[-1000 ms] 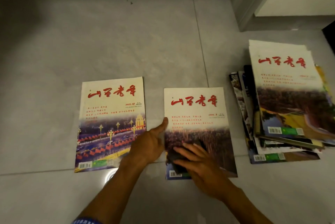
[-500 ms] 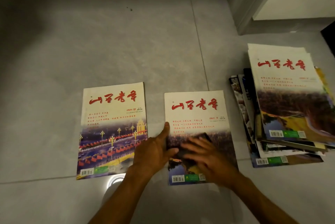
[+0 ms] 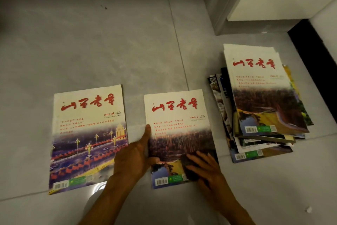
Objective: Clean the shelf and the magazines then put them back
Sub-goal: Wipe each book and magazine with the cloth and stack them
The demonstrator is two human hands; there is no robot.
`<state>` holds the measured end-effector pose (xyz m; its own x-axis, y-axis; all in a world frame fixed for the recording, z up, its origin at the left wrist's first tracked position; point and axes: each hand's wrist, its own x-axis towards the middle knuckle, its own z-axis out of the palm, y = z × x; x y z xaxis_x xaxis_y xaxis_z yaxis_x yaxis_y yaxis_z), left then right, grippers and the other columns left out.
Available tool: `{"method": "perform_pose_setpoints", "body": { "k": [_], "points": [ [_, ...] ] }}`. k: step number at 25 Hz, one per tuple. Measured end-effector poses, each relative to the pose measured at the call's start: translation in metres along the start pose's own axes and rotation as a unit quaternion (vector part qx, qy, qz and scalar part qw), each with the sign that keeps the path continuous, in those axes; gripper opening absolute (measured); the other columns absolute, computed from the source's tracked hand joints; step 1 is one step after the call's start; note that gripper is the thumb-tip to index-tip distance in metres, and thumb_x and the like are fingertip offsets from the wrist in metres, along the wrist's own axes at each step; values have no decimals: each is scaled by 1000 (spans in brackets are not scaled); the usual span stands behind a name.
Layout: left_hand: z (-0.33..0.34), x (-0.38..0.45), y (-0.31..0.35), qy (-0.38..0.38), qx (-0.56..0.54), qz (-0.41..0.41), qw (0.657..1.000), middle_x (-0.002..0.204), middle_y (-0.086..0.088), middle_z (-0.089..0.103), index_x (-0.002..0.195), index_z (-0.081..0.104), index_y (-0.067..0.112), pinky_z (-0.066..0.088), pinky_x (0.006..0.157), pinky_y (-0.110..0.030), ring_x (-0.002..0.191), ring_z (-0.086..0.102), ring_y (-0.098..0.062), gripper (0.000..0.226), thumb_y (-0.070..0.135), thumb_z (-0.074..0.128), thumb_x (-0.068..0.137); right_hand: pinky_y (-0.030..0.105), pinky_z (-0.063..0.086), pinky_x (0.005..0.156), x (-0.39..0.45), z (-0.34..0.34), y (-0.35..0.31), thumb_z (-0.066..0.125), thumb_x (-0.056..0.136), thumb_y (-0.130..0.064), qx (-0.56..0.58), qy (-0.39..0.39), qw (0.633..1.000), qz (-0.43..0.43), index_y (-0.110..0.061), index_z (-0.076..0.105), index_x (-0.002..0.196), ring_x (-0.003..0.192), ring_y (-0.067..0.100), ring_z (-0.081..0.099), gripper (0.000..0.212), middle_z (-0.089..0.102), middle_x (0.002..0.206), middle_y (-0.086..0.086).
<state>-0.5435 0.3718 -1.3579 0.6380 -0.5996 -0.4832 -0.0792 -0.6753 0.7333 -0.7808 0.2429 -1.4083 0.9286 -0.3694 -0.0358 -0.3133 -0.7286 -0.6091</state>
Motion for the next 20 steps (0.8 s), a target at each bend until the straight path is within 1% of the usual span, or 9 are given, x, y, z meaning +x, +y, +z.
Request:
{"method": "perform_pose_setpoints", "body": {
  "k": [2,3,5,8,10,13,16,18,20],
  "points": [
    [10,-1,-6,11,-19,-9,1000,108,9,60,117,32,46,54,85,-30,88,57,-9,42,53,60,86,32,11,120,5,-6,6,46,88,-14,24,-8,1000,-5,-30,60,128,144,14,27,45,42,149,-14],
    [10,-2,-6,23,-9,-7,1000,111,5,61,117,34,45,54,86,-34,90,58,-14,43,56,60,85,32,12,120,23,-11,9,45,88,-14,38,-2,999,-3,-28,63,123,143,11,27,41,43,148,-13],
    [6,0,-4,24,-11,-28,999,113,2,61,126,36,40,52,84,-36,92,58,-17,55,60,61,81,36,17,119,81,-23,22,45,88,-8,51,37,997,32,-21,67,117,142,10,28,39,45,144,-11],
    [6,-2,-3,-38,182,32,982,118,9,58,144,25,36,53,88,-38,101,60,-17,77,56,65,82,38,19,119,162,-50,40,52,90,5,53,93,981,159,-15,65,122,142,22,29,40,44,147,-1],
    [11,-11,-3,-9,149,24,988,114,12,50,141,23,34,53,86,-32,99,58,-12,81,50,73,78,36,16,119,178,-53,37,53,92,3,25,91,977,190,-14,62,127,143,25,28,40,42,149,3],
    [21,-20,-8,60,152,-17,986,119,4,55,127,39,27,51,87,-29,106,55,-16,62,46,73,79,50,30,113,118,-36,17,53,90,-10,-93,78,985,125,-18,57,133,138,32,37,44,44,148,5],
    [38,-28,-2,103,166,-26,980,124,2,49,121,45,24,45,93,-28,114,48,-16,47,42,67,84,56,48,89,31,-19,-8,39,93,-40,-199,50,974,97,-23,51,133,125,33,45,45,52,141,9],
    [47,-33,12,118,64,-91,987,118,3,50,117,45,23,47,89,-29,112,50,-17,47,36,72,80,53,54,73,6,-15,-26,29,98,-50,-221,-3,967,127,-24,54,127,109,35,53,46,58,131,11],
    [50,-35,26,75,-126,-141,979,111,5,57,111,45,25,50,84,-29,105,56,-16,47,23,78,77,49,56,61,13,-14,-29,70,79,-48,-242,-37,955,168,-22,65,116,91,38,63,45,63,120,12]
  ]
}}
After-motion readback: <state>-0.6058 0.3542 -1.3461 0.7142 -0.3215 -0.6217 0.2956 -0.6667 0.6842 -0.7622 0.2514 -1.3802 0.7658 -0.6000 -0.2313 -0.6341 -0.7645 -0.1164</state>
